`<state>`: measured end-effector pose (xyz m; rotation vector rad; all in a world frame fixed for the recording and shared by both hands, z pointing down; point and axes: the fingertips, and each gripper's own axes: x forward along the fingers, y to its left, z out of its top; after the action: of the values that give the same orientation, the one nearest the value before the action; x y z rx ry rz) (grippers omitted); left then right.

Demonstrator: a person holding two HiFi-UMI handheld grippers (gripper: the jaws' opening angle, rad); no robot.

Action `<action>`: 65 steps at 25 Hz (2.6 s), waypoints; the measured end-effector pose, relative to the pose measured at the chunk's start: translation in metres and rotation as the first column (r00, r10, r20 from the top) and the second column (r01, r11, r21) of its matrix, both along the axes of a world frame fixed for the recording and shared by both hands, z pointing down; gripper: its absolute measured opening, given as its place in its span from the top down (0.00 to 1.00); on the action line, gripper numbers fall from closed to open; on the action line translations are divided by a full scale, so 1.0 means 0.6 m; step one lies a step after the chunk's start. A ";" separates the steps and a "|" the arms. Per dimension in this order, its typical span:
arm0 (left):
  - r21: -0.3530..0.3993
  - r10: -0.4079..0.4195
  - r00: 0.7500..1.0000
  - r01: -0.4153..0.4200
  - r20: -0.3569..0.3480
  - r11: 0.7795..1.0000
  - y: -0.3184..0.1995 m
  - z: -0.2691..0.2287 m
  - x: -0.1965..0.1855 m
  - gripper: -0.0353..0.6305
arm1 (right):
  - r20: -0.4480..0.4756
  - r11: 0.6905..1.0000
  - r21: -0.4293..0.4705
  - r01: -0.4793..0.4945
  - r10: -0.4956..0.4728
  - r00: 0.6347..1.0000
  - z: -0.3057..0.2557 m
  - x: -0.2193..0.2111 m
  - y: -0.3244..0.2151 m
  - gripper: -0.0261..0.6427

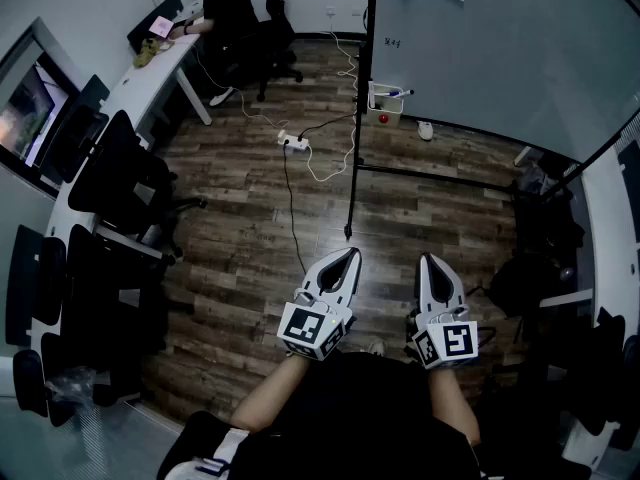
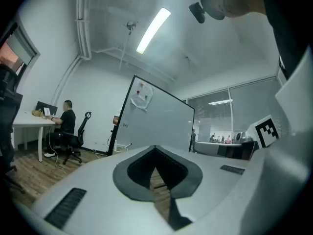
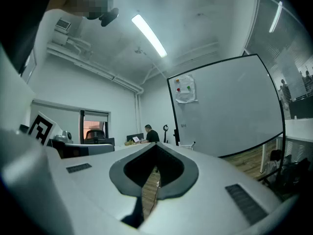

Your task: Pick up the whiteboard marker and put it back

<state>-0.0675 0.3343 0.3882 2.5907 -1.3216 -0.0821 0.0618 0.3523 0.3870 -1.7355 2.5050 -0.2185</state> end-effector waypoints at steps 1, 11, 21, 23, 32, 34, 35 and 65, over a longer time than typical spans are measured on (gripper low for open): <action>0.002 0.005 1.000 -0.005 0.001 1.000 0.000 0.000 0.000 0.94 | 0.001 1.000 -0.001 -0.001 0.001 1.000 0.001 -0.001 0.000 0.94; 0.031 0.031 0.999 -0.030 -0.017 0.999 0.001 -0.002 -0.004 0.94 | -0.008 1.000 -0.004 -0.005 0.005 1.000 0.005 -0.015 -0.003 0.94; 0.030 0.023 1.000 -0.023 -0.012 0.999 0.004 -0.015 -0.037 0.94 | -0.013 1.000 -0.013 -0.007 0.006 1.000 0.005 -0.046 0.001 0.94; 0.045 0.035 0.999 -0.034 -0.015 0.998 0.004 -0.016 -0.042 0.94 | -0.005 1.000 -0.019 -0.014 0.014 1.000 0.005 -0.051 0.000 0.94; 0.035 0.079 0.996 -0.078 -0.029 0.996 0.000 -0.009 -0.084 0.94 | -0.020 0.998 -0.029 -0.059 0.058 0.998 0.005 -0.090 0.001 0.94; 0.036 0.102 0.994 -0.101 -0.033 0.994 0.005 -0.006 -0.087 0.94 | -0.021 0.997 -0.031 -0.072 0.071 0.997 0.009 -0.095 0.003 0.94; 0.038 0.111 0.993 -0.110 -0.032 0.993 0.006 -0.005 -0.089 0.94 | -0.018 0.996 -0.033 -0.079 0.078 0.997 0.011 -0.097 0.002 0.94; 0.023 0.099 0.995 -0.099 0.022 0.995 -0.279 0.024 0.031 0.94 | 0.012 0.996 -0.043 -0.081 0.081 0.997 0.048 0.004 -0.295 0.94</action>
<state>-0.0492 0.1669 0.4027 2.6789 -1.2039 -0.0542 0.0643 0.1754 0.4156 -1.8407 2.4320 -0.2783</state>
